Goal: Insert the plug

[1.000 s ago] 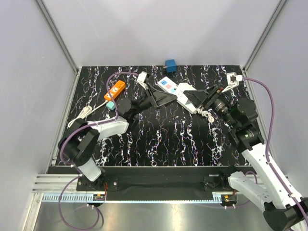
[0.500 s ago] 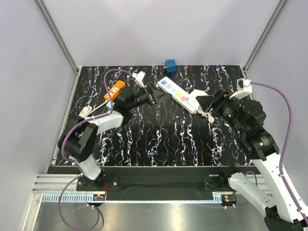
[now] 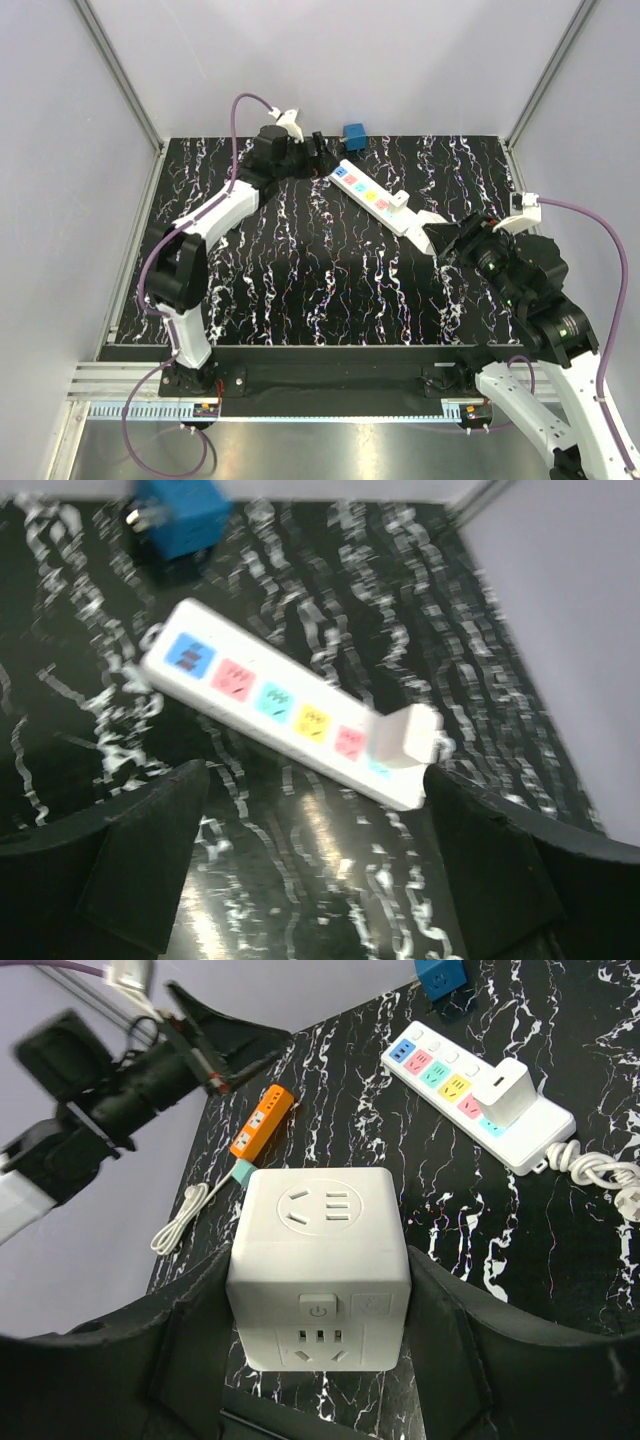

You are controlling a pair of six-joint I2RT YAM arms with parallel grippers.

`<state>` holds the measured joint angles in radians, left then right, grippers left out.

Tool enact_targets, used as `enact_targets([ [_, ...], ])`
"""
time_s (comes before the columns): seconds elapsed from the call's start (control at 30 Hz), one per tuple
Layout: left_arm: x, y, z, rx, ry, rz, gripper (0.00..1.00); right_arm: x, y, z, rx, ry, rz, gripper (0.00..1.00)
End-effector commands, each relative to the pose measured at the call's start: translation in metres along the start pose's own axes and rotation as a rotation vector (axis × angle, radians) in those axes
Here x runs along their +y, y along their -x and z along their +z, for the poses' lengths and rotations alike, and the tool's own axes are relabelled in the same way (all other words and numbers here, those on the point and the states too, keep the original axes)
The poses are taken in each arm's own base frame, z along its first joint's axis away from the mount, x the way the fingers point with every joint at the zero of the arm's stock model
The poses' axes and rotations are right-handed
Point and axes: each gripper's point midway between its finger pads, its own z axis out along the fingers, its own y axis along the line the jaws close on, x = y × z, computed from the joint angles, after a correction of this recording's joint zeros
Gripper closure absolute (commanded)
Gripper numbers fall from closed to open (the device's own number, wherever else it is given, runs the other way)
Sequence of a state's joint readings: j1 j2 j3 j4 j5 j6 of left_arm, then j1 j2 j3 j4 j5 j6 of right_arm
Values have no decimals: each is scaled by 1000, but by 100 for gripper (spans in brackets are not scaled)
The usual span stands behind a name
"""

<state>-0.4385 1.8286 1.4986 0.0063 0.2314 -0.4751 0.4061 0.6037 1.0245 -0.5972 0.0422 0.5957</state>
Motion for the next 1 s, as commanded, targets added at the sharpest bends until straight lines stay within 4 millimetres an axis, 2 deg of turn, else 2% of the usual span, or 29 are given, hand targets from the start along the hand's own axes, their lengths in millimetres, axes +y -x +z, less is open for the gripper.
enact_targets([
  [0.0, 43, -10, 26, 42, 68, -57, 12, 7, 14, -14, -47, 20, 2, 100],
  [0.07, 59, -9, 38, 40, 127, -85, 14, 7, 15, -18, -56, 23, -3, 100],
  [0.1, 68, -4, 51, 27, 154, -82, 16, 7, 16, -19, -61, 23, -1, 100],
  [0.17, 75, 10, 62, 0, 194, -87, 20, 8, 16, -23, -70, 30, 8, 100],
  [0.2, 89, 4, 71, 3, 232, -100, 22, 7, 15, -22, -64, 32, 12, 100],
  [0.27, 97, 3, 77, 1, 269, -121, 26, 7, 12, -20, -56, 31, 13, 100],
  [0.3, 97, 13, 79, -22, 283, -122, 26, 6, 11, -19, -49, 30, 9, 100],
  [0.33, 107, 7, 82, -12, 322, -133, 26, 5, 9, -16, -43, 23, 9, 100],
  [0.37, 108, 14, 84, -32, 339, -133, 25, 4, 9, -15, -42, 18, 9, 100],
  [0.43, 119, 9, 89, -33, 378, -134, 25, 5, 11, -13, -45, 17, 6, 100],
  [0.47, 120, 14, 90, -45, 383, -131, 25, 6, 12, -12, -48, 19, 5, 100],
  [0.5, 128, 6, 95, -36, 399, -136, 25, 7, 14, -11, -53, 25, 8, 100],
  [0.53, 130, 3, 99, -31, 394, -136, 24, 8, 14, -10, -56, 28, 10, 100],
  [0.57, 127, 9, 103, -42, 376, -136, 24, 9, 14, -10, -55, 32, 11, 100],
  [0.6, 133, 0, 111, -25, 368, -140, 23, 10, 14, -9, -56, 37, 11, 100],
  [0.67, 123, 0, 124, -35, 273, -143, 23, 10, 13, -8, -52, 40, 11, 100],
  [0.7, 124, -6, 131, -32, 247, -147, 24, 10, 13, -7, -52, 40, 10, 100],
  [0.77, 123, -2, 139, -60, 202, -159, 25, 9, 11, -6, -48, 41, 8, 100],
  [0.8, 128, -11, 145, -49, 202, -166, 26, 10, 12, -7, -49, 45, 6, 100],
  [0.87, 130, -8, 150, -59, 196, -177, 27, 10, 11, -6, -43, 44, 0, 100],
  [0.93, 134, -19, 157, -43, 190, -221, 27, 10, 11, -5, -42, 43, -5, 100],
  [0.97, 133, -16, 159, -47, 177, -237, 27, 9, 10, -4, -40, 38, -2, 100],
])
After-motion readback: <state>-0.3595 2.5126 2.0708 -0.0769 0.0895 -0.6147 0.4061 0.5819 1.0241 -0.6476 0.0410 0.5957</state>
